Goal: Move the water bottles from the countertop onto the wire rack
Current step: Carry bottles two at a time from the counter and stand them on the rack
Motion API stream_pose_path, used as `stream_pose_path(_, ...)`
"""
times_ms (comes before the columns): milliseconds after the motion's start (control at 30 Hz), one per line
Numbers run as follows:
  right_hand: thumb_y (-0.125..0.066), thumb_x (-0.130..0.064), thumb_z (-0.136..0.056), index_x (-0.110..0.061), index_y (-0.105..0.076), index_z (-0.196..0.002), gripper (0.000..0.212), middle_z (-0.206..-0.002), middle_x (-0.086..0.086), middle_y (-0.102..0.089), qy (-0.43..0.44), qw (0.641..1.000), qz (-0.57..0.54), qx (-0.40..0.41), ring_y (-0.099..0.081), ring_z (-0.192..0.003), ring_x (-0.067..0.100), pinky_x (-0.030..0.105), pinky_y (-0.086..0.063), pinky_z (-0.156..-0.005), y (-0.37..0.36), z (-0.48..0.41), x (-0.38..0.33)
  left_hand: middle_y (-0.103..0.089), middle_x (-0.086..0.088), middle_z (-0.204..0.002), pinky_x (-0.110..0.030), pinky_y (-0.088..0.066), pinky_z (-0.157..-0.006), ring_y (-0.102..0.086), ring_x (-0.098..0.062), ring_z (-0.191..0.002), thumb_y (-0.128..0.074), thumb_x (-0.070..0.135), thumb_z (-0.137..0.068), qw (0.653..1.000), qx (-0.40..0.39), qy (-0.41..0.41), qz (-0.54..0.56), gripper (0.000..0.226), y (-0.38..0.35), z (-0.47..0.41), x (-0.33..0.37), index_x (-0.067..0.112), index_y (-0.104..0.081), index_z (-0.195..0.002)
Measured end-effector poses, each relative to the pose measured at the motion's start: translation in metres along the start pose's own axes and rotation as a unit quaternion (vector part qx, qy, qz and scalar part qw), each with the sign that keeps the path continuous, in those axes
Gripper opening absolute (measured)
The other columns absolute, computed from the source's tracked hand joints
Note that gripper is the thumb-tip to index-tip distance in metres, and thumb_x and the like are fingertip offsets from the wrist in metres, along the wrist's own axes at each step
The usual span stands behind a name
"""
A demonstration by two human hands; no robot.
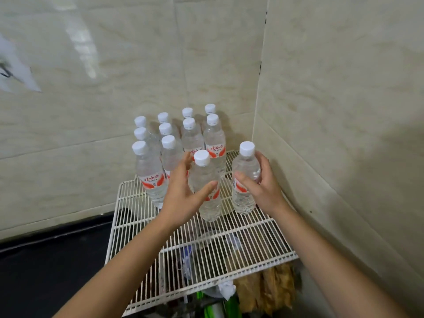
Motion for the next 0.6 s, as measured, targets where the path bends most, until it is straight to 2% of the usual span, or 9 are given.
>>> stream_pose_path(67,-0.071,-0.061,-0.075,-0.035,-0.047,-0.14,0.074,-0.136,-0.009,-0.059,0.021,0.999,0.041,0.023,-0.059,-0.123,0.004,0.029,-0.048,-0.1,0.006,-0.005,-0.017,-0.044,0.016,-0.14,-0.022,-0.045,-0.099,-0.046,0.003,-0.125,-0.071,0.052,-0.083,0.998,0.019,-0.041,-0.045,0.089,0.014,-0.006,0.014,0.024,-0.027,-0.155)
stream_pose_path(133,-0.064,-0.066,-0.08,-0.036,-0.055,-0.137,0.065,-0.13,-0.011,-0.059,0.049,0.99,0.116,0.064,-0.058,-0.12,0.005,0.027,-0.047,-0.096,0.014,-0.01,-0.038,-0.052,0.015,-0.127,-0.019,-0.047,-0.088,-0.052,0.005,-0.107,-0.068,0.049,-0.086,0.99,0.025,-0.091,-0.102,0.074,0.023,-0.015,0.029,0.021,-0.041,-0.148)
stream_pose_path(200,-0.059,-0.067,-0.085,-0.035,-0.065,-0.126,0.052,-0.112,-0.012,-0.062,0.074,0.975,0.195,0.074,-0.06,-0.104,0.006,0.026,-0.048,-0.086,0.019,-0.014,-0.056,-0.059,0.014,-0.113,-0.024,-0.049,-0.081,-0.054,0.0,-0.092,-0.068,0.043,-0.089,0.979,0.008,-0.131,-0.155,0.055,0.028,-0.025,0.038,0.019,-0.057,-0.136)
stream_pose_path(300,-0.062,-0.056,-0.092,-0.031,-0.068,-0.116,0.035,-0.095,-0.014,-0.058,0.081,0.96,0.269,0.01,-0.055,-0.079,0.003,0.023,-0.041,-0.072,0.015,-0.023,-0.073,-0.064,0.008,-0.103,-0.02,-0.043,-0.076,-0.055,-0.006,-0.083,-0.072,0.037,-0.089,0.967,-0.027,-0.161,-0.196,0.045,0.029,-0.039,0.044,0.016,-0.065,-0.129)
stream_pose_path(367,-0.061,-0.051,-0.095,-0.024,-0.067,-0.115,0.034,-0.099,-0.01,-0.056,0.085,0.949,0.304,-0.02,-0.053,-0.082,0.004,0.025,-0.041,-0.076,0.011,-0.031,-0.079,-0.07,0.0,-0.104,-0.02,-0.04,-0.075,-0.055,-0.008,-0.082,-0.073,0.034,-0.089,0.96,-0.05,-0.176,-0.212,0.043,0.026,-0.049,0.048,0.012,-0.067,-0.125)
stream_pose_path(467,-0.061,-0.044,-0.097,-0.014,-0.066,-0.118,0.037,-0.103,-0.003,-0.054,0.092,0.938,0.33,-0.049,-0.055,-0.094,0.014,0.03,-0.043,-0.086,0.001,-0.046,-0.086,-0.073,-0.006,-0.105,-0.031,-0.048,-0.077,-0.062,-0.017,-0.087,-0.074,0.032,-0.089,0.965,-0.046,-0.163,-0.203,0.04,0.026,-0.066,0.056,0.009,-0.068,-0.121)
stream_pose_path(600,-0.059,-0.043,-0.099,-0.013,-0.066,-0.122,0.039,-0.109,0.003,-0.058,0.098,0.935,0.336,-0.062,-0.057,-0.099,0.019,0.034,-0.045,-0.09,-0.01,-0.064,-0.087,-0.073,-0.009,-0.099,-0.038,-0.051,-0.078,-0.062,-0.022,-0.086,-0.076,0.031,-0.087,0.966,-0.035,-0.152,-0.204,0.038,0.03,-0.088,0.06,0.009,-0.071,-0.118)
Point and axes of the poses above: each hand's wrist, its own z-axis away from the middle knuckle, its own y-axis out of the back of the hand, x = y × z, the point moved 6 cm from there along -z, towards the middle knuckle
